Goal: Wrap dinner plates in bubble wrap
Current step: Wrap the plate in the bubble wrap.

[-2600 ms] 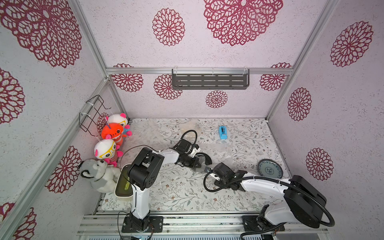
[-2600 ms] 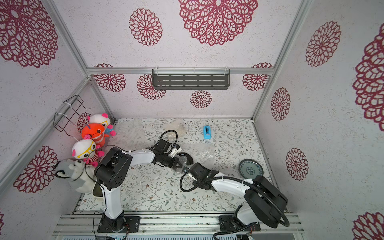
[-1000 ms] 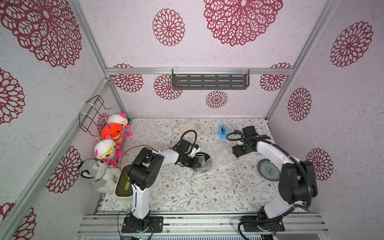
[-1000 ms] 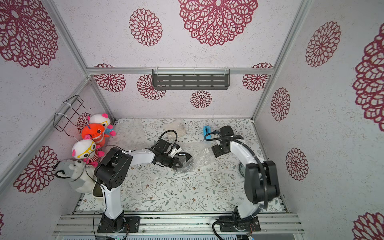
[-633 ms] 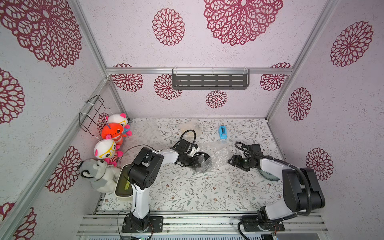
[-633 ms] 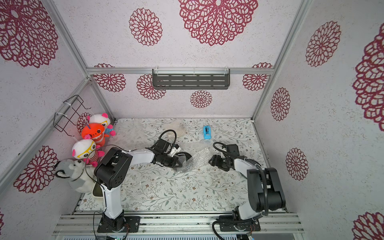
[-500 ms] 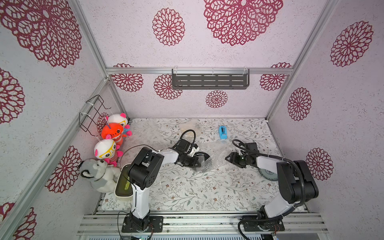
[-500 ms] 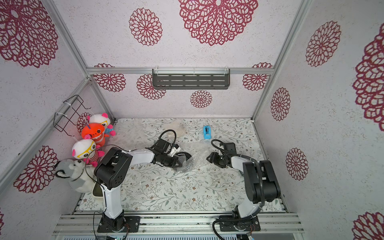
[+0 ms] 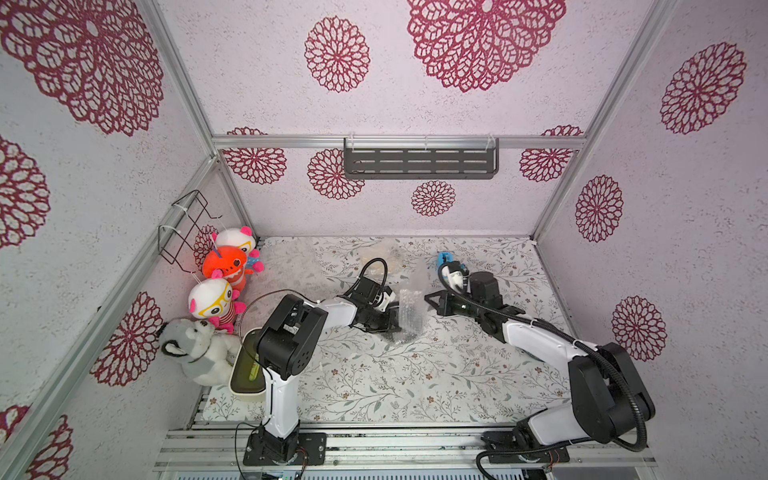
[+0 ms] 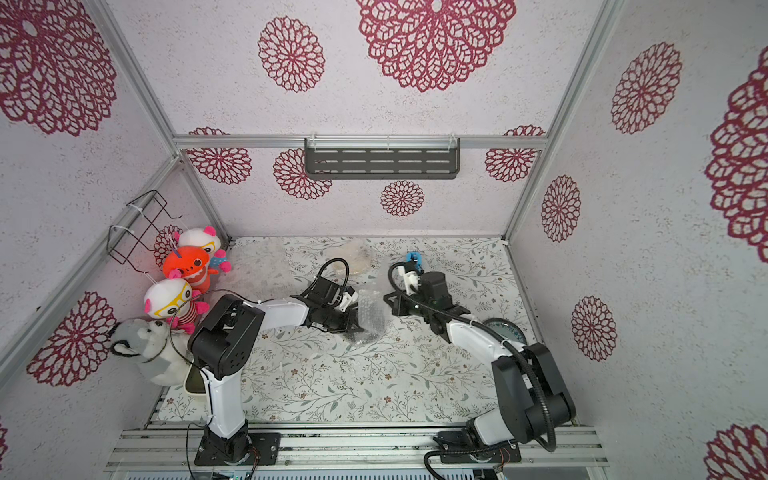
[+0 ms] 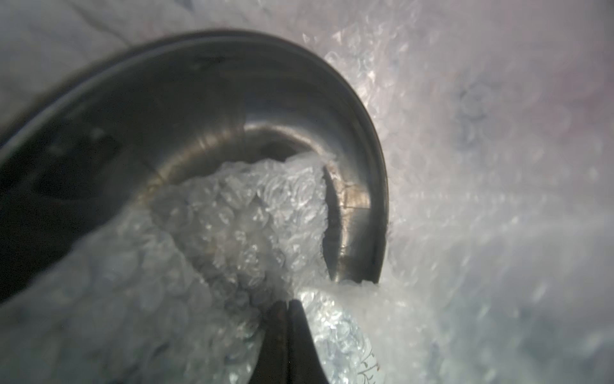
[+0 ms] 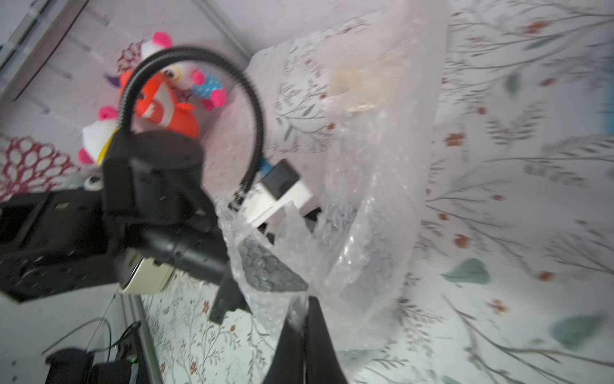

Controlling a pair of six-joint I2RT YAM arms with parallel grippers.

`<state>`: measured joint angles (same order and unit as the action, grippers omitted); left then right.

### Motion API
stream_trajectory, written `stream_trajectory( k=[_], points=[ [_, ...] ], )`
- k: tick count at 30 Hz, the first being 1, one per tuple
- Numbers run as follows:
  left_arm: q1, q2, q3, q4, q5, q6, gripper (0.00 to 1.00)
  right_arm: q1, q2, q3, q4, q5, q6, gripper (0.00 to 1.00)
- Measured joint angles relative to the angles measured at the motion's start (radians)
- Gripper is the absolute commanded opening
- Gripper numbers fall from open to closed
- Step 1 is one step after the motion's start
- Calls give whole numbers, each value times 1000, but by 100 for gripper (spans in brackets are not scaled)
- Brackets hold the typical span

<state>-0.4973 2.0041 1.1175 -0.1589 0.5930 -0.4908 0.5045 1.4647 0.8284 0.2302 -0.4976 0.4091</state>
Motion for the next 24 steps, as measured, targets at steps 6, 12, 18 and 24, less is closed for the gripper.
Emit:
stream_trajectory(
  k=[6, 12, 18, 24],
  points=[
    [8, 6, 0, 8, 7, -13, 0, 149, 143, -3, 58, 57, -25, 0],
    [21, 3, -19, 37, 29, -30, 8, 177, 267, -58, 132, 186, 76, 0],
    [38, -26, -32, 14, 16, -32, 7, 176, 288, -58, 146, 247, 170, 0],
    [47, -17, -14, -18, -17, -11, 1, 118, 204, -26, 31, 311, 179, 0]
  ],
)
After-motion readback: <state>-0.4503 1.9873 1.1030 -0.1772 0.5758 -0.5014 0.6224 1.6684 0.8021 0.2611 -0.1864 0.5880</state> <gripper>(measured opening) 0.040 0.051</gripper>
